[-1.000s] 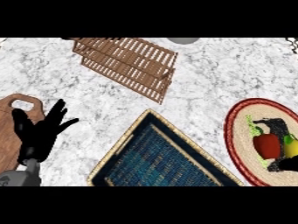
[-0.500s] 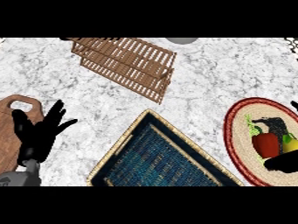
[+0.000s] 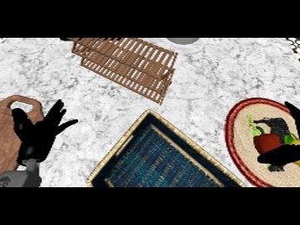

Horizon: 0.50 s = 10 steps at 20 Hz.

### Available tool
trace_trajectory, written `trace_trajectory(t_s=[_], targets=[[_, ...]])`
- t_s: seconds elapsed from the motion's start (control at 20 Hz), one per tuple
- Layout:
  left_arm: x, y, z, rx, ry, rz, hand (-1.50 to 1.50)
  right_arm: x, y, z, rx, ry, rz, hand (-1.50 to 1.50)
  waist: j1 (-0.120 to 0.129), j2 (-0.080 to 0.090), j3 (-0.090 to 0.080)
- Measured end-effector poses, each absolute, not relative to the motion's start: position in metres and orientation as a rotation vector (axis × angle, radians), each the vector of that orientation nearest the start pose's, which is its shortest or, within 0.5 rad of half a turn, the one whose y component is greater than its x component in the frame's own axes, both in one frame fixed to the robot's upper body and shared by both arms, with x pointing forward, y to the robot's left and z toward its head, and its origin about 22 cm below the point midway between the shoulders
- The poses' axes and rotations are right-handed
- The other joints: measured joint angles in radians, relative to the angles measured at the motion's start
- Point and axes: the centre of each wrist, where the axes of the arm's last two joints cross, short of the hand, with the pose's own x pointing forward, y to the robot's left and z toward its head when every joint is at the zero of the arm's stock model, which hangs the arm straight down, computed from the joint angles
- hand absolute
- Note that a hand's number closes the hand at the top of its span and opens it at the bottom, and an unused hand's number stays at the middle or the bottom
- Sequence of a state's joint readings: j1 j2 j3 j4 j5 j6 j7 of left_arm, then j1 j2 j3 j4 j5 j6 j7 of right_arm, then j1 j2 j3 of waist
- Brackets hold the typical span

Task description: Pick the bell pepper from the placemat and place it in the tiered shelf

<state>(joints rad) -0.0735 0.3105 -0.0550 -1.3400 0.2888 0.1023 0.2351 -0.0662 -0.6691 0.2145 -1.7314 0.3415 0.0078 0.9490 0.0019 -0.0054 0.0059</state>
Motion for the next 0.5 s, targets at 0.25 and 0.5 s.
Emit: trace_trajectory(t_s=[0.25, 0.5], targets=[[0.252, 0.291, -0.015, 0.089, -1.173, 0.05, 0.0, 0.251, -0.299, 0.072, -0.929, -0.724, 0.567, -1.5, 0.001, 0.0, 0.0], [0.25, 0.296, -0.016, 0.071, -1.181, 0.049, 0.0, 0.251, -0.298, 0.057, -0.957, -0.737, 0.562, -1.5, -0.002, 0.0, -0.001]])
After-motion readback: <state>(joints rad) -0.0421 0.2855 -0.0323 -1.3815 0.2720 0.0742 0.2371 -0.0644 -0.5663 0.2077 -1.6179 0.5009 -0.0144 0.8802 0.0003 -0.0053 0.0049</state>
